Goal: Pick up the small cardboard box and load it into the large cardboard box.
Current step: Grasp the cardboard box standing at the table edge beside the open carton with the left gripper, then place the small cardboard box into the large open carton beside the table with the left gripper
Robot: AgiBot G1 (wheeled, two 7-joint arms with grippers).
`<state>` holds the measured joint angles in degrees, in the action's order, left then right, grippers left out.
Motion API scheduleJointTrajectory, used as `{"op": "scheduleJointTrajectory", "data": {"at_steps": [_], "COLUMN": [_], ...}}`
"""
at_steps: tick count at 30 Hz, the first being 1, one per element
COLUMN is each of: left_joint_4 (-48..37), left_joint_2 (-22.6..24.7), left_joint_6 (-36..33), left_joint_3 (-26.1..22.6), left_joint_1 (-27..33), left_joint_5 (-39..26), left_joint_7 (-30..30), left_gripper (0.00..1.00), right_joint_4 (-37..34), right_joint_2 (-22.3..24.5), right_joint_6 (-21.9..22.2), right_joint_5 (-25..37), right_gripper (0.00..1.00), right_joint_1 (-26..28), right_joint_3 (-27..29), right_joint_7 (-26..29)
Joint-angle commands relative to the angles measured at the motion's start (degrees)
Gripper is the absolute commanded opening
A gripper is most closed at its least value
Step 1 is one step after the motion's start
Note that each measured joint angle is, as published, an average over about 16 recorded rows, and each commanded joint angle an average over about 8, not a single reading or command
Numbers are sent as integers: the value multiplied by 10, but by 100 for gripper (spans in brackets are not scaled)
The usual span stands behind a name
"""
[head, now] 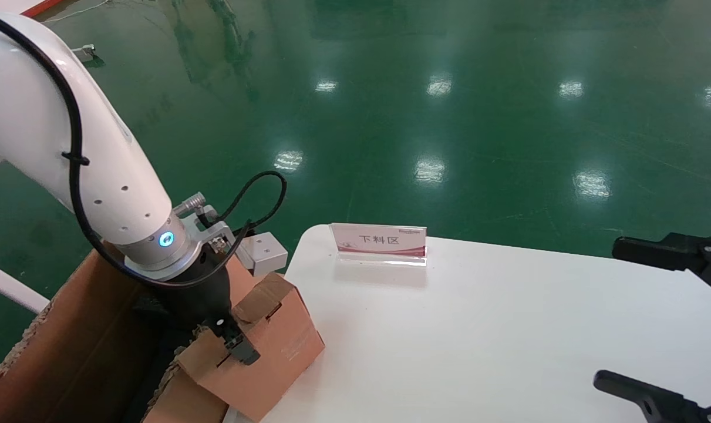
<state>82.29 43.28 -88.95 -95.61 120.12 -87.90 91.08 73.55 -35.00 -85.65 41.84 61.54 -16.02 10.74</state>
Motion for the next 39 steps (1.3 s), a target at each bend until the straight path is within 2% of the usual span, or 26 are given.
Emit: {"op": "scheduleJointTrajectory", "data": {"at_steps": [1, 22, 32, 39], "left_joint_4": [0, 0, 5, 6], "left_joint_2": [0, -4, -40, -92], "left_joint_6": [0, -3, -30, -48], "left_joint_3": [0, 12, 71, 144], "left_joint_1": [0, 10, 80, 134], "left_joint_5": [0, 5, 33, 54], "left_joint_7": [0, -3, -26, -56], "left_gripper": [0, 0, 0, 0], "right_joint_4": [0, 0, 0, 0], "right_joint_2": [0, 0, 0, 0], "right_joint_6": [0, 0, 0, 0], "right_joint_5": [0, 0, 0, 0], "right_gripper": [100, 100, 100, 100], "right_joint_1": [0, 0, 0, 0], "right_joint_3": [0, 0, 0, 0], "right_joint_7": [0, 0, 0, 0]}}
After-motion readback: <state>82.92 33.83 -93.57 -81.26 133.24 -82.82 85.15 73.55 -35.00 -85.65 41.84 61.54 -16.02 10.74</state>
